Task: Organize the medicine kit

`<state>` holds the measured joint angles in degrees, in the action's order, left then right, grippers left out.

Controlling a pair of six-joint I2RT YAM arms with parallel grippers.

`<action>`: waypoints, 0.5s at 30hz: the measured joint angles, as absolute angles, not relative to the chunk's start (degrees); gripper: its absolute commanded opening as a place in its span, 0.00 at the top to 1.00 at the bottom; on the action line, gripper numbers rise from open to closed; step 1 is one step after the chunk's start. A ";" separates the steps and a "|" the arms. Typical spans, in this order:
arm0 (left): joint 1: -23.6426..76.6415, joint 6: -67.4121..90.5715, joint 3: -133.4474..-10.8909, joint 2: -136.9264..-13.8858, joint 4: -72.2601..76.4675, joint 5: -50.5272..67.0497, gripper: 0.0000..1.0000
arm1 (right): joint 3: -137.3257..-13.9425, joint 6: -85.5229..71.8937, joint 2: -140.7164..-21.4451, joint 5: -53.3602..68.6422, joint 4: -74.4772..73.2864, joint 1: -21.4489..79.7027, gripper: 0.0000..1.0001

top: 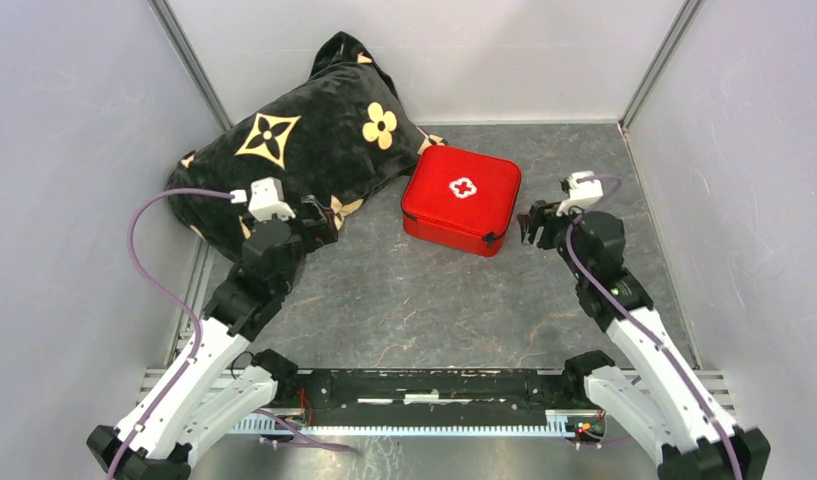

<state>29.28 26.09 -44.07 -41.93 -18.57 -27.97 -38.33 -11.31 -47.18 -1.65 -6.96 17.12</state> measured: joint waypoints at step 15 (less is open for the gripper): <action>29.28 26.09 -43.62 -38.17 -19.22 -32.47 0.00 | -22.85 -8.93 -26.02 -14.66 0.51 17.12 0.02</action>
<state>29.28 26.09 -43.62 -38.17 -19.22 -32.47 -22.85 -8.93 -26.02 -14.66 0.51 17.12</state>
